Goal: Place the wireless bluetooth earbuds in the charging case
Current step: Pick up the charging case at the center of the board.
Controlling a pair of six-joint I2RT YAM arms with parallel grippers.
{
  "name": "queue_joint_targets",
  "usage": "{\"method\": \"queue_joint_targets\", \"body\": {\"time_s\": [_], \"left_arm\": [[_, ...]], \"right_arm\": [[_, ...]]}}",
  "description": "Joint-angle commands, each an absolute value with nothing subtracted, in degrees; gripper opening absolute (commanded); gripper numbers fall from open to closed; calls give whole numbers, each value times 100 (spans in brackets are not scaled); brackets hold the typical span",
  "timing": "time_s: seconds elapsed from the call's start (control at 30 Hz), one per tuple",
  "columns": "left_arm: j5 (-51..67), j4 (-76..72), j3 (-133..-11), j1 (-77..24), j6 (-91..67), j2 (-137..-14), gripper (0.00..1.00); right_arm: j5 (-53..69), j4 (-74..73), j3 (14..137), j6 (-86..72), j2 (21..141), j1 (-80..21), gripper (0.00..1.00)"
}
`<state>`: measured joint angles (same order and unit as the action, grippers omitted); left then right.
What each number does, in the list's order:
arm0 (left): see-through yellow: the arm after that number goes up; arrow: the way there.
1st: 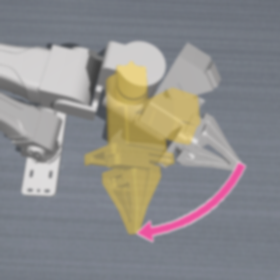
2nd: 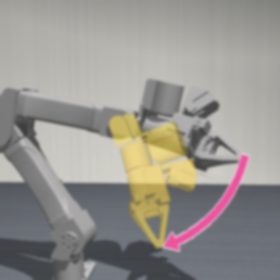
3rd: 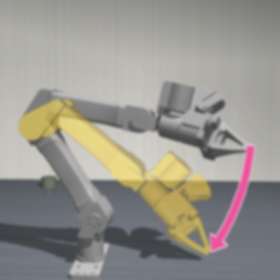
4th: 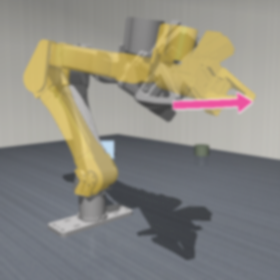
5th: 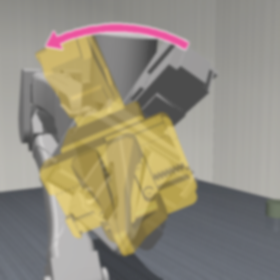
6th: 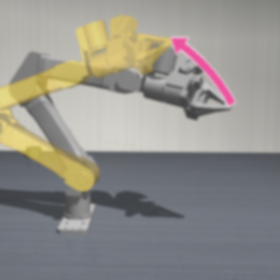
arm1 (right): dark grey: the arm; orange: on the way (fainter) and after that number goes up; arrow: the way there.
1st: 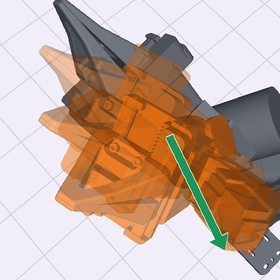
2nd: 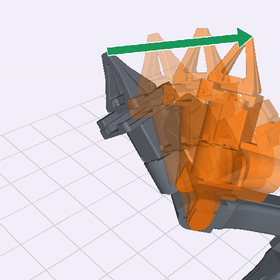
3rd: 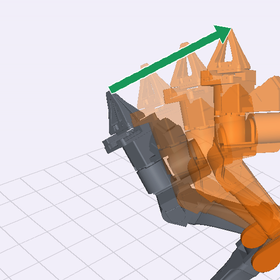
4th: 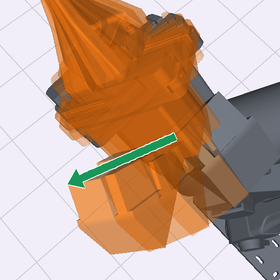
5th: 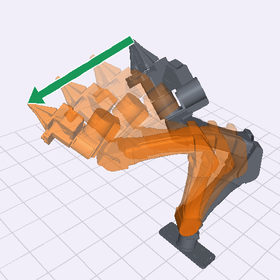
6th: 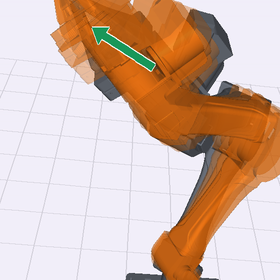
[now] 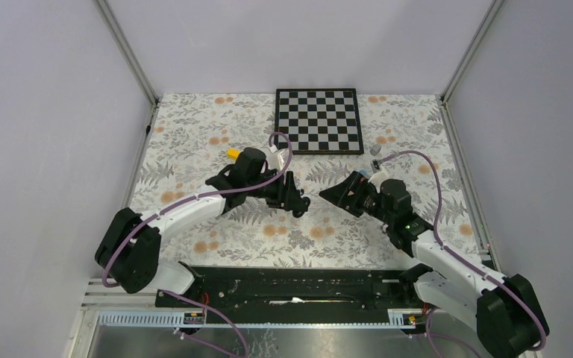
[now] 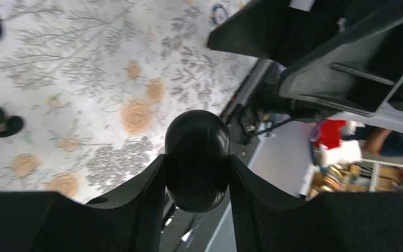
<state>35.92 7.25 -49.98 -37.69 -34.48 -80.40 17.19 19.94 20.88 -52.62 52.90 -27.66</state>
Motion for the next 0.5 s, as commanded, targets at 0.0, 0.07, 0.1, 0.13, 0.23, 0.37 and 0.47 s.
{"method": "queue_joint_targets", "body": {"time_s": [0.0, 0.07, 0.1, 0.13, 0.23, 0.37, 0.47], "left_arm": [[4775, -444, -4858, -3735, -3986, -8043, 16], [4696, -450, -4867, -3735, -4008, -8082, 16], [4664, -459, -4861, -3734, -4012, -8098, 17], [4636, -478, -4854, -3735, -4024, -8107, 17], [4503, -479, -4849, -3735, -4002, -8104, 17], [4146, -236, -4924, -3743, -3804, -8052, 17], [3809, 122, -5068, -3761, -3531, -8029, 17]], "right_arm": [[2435, 2267, 2575, -5720, 5575, -2738, 94], [2352, 1979, 2740, -5779, 5635, -2735, 94], [2314, 1866, 2796, -5806, 5670, -2734, 93], [2309, 1822, 2838, -5841, 5708, -2733, 92], [2402, 1808, 2958, -5995, 5960, -2733, 85], [2690, 2144, 2996, -6234, 6258, -2742, 76], [2865, 2220, 3040, -6268, 6384, -2750, 73]]}}
